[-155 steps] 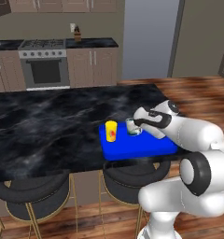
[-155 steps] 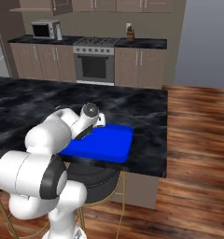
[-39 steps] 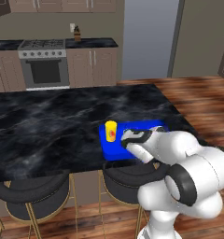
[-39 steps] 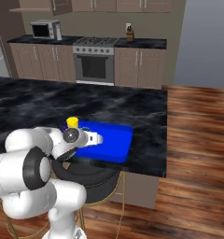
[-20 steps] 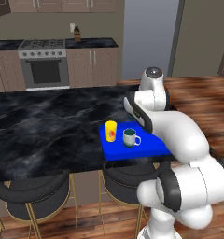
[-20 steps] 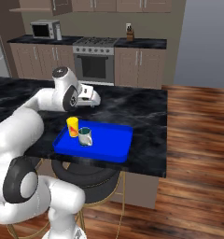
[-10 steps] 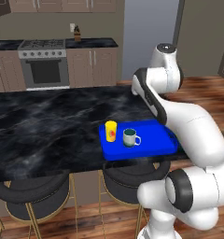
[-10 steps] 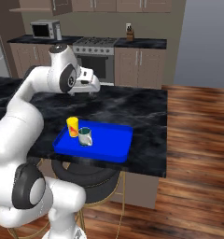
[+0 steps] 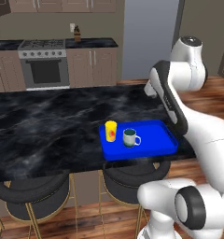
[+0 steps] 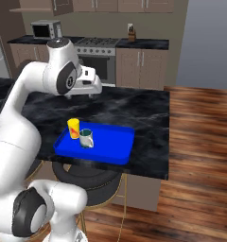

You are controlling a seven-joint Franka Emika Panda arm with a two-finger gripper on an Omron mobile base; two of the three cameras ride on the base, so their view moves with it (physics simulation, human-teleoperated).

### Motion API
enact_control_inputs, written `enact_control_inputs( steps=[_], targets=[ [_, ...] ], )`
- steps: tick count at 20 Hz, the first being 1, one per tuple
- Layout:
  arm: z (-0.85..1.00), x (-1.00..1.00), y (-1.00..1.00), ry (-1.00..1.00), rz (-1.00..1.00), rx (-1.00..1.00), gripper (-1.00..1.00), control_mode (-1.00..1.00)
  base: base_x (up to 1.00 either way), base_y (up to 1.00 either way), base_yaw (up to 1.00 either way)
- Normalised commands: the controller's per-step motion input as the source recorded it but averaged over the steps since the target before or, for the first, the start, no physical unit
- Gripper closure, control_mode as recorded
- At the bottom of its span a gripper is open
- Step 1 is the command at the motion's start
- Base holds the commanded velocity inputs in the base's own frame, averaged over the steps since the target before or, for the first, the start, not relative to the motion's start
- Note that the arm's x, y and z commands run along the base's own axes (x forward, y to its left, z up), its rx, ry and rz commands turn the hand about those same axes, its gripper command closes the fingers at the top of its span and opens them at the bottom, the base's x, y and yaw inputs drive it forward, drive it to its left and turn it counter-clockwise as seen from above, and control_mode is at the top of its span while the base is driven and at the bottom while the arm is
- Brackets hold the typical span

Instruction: There is a tray on the dining counter. Grab the cup, mug, and pitcher and place them on the tray. The pitcher may be placed next to the tray if it cannot fit the tray.

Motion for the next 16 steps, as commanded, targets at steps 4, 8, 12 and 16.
enact_control_inputs(
  steps=[4,8,12,16],
  targets=[
    [-0.01,-0.70,0.01,0.00,0.04,-0.01,-1.00,-1.00,0.00,0.00,0.00],
    [-0.03,-0.70,0.09,-0.03,0.01,-0.02,-1.00,-1.00,0.00,0.00,0.00],
    [0.00,-0.37,0.06,0.00,0.00,0.00,-1.00,-1.00,0.00,0.00,0.00],
    [0.06,-0.08,0.12,0.00,0.00,0.00,-1.00,-1.00,0.00,0.00,0.00]
  ],
)
